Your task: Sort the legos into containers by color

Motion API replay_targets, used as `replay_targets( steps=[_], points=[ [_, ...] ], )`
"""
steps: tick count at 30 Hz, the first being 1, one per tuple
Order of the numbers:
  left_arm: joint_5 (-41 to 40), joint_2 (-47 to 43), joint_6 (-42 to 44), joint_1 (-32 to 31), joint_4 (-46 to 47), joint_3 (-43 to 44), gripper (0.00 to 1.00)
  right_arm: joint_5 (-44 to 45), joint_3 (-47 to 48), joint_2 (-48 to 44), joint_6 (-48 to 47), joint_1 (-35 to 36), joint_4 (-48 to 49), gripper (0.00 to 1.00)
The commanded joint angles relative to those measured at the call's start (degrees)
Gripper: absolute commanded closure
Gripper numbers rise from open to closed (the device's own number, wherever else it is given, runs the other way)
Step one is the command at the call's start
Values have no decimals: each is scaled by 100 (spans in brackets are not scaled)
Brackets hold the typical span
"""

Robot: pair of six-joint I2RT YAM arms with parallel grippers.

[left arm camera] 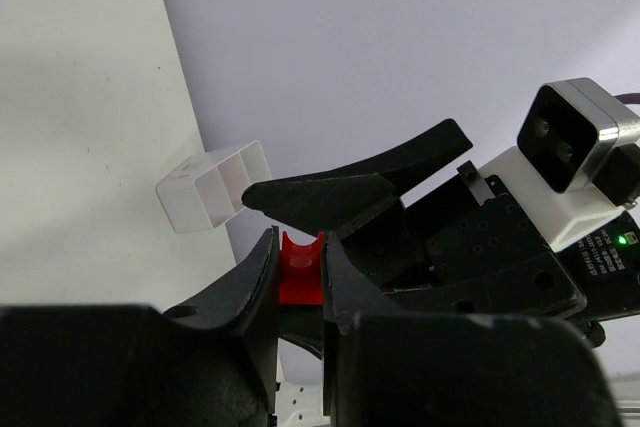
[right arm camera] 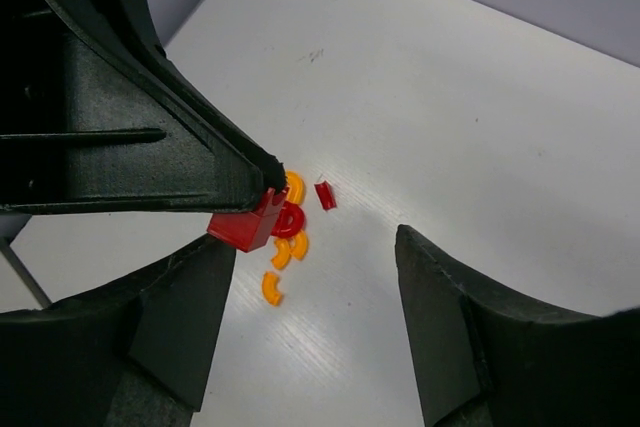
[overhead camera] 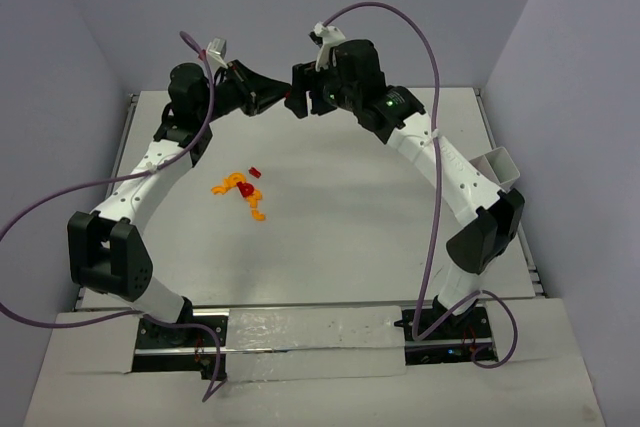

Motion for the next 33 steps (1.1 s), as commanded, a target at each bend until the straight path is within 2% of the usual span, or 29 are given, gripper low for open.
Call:
replay_targets(
  steps=[1, 5, 25, 28, 33],
  points=[
    [160, -18, -66, -92, 221, -68, 100, 64, 355, 91, -6, 98, 284, 34],
    [88, -16, 15, -100, 108, -58, 100, -44, 354, 90, 4, 117, 304, 38],
    [-34, 17, 154, -162, 28, -180, 100, -300, 279, -5, -50, 170, 346, 37],
    [-13, -6, 169, -201, 40, -200, 100, -78, 245, -1, -44, 170, 364, 41],
    [-44, -56, 339, -297, -84, -262, 100, 264, 128, -75, -12, 163, 545, 57]
  ],
)
